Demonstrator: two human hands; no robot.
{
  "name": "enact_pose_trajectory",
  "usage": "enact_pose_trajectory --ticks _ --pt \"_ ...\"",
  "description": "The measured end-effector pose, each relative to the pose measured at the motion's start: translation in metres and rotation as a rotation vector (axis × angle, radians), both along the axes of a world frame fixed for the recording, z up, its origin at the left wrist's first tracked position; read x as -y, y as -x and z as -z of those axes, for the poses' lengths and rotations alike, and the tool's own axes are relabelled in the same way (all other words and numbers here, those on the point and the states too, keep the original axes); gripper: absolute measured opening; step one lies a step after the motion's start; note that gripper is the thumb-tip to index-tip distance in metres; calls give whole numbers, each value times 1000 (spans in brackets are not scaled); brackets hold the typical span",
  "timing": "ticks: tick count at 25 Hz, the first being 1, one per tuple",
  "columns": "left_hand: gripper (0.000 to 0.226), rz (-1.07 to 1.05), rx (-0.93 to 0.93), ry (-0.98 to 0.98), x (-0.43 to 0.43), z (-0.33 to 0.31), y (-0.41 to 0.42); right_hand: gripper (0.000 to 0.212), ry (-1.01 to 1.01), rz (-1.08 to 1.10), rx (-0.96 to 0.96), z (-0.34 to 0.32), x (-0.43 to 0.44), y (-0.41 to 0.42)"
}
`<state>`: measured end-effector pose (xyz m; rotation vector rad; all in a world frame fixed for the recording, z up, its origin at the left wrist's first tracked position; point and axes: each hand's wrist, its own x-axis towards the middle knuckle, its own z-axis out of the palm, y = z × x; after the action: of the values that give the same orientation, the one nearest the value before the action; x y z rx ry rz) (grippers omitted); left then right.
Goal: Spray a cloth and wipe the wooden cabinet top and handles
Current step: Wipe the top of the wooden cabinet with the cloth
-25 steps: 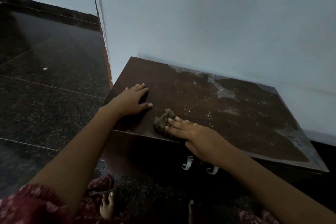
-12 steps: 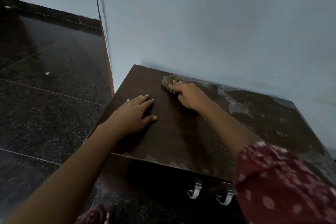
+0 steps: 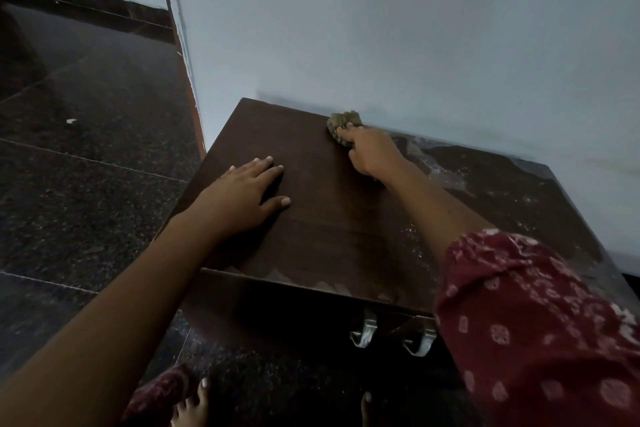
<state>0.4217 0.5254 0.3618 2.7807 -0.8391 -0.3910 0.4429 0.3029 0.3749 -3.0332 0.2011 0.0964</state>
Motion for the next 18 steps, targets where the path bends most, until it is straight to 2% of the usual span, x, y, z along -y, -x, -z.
enact_pose_trajectory --ticks 5,12,18 --pt "63 0 24 -41 7 -5 7 62 -46 -42 -18 -3 -18 80" --pt "57 55 77 33 26 -2 27 69 -211 -241 14 3 -42 185" --pt "56 99 85 46 46 -7 36 65 -168 -347 -57 -1 -15 228"
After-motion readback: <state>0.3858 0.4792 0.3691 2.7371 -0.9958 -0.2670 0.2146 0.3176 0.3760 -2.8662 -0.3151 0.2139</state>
